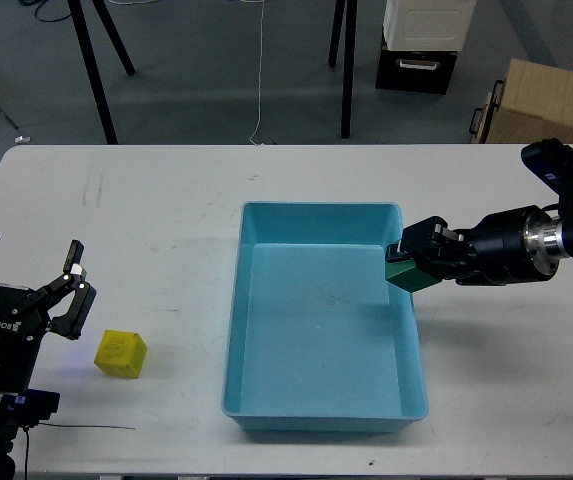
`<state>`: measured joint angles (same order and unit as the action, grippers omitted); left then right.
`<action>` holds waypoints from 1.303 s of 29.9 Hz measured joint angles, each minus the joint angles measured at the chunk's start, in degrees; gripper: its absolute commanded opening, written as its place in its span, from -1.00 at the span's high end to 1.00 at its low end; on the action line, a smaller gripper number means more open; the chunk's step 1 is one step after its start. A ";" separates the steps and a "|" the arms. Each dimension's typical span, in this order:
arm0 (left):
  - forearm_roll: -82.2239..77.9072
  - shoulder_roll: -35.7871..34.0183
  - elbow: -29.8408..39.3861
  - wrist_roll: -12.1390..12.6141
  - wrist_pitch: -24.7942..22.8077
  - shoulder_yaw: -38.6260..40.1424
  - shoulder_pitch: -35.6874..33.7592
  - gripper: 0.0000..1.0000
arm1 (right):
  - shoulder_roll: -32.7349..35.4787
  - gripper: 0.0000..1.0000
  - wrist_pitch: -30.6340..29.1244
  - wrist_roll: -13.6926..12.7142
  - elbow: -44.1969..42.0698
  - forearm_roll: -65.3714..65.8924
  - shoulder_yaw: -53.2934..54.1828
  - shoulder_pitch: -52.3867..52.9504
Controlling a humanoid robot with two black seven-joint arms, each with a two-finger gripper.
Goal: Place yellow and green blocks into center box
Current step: 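Carry the green cube over the blue tray and release it, then withdraw the right gripper away from the tray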
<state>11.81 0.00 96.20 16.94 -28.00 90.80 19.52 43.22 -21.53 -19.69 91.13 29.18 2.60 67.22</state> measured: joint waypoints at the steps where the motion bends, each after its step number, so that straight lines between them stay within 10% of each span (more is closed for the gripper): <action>1: -0.01 0.00 -0.05 -0.01 0.00 0.00 -0.03 -1.00 | -2.07 0.99 0.04 0.00 -1.38 -0.05 -0.93 0.18; 6: -0.02 0.00 -0.69 -0.07 0.00 0.09 -0.24 -1.00 | -11.78 0.33 0.08 -0.25 -7.40 -0.06 -4.86 1.73; 8: -0.01 0.00 -0.74 -0.07 0.00 0.10 -0.43 -1.00 | -14.50 -0.99 0.09 -0.31 -9.26 -0.05 -6.17 3.00; 22: -0.01 0.00 -0.76 -0.07 0.00 0.28 -0.81 -1.00 | -12.13 -1.00 0.67 -0.40 -11.66 -1.11 -4.22 3.22; 39: -0.03 0.00 -0.76 -0.08 0.00 0.37 -5.55 -1.00 | 0.43 -1.00 -1.55 0.14 -26.84 -22.14 24.15 -4.05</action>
<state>11.78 0.00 95.44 16.86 -28.00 91.16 13.97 43.64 -23.08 -19.54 64.29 7.04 26.75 63.17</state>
